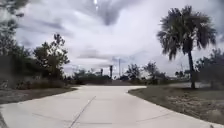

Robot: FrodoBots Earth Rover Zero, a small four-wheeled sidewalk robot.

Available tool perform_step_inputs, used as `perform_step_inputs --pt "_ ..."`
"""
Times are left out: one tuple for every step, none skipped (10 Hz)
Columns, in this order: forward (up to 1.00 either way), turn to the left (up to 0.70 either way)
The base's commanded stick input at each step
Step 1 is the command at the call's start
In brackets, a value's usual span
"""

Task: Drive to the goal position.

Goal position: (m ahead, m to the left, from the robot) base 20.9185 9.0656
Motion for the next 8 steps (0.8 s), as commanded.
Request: perform_step_inputs --pt "0.85 0.0" --pt "0.85 0.0" --pt "0.85 0.0" --pt "0.85 0.0" --pt "0.85 0.0" --pt "0.85 0.0" --pt "0.85 0.0" --pt "0.85 0.0"
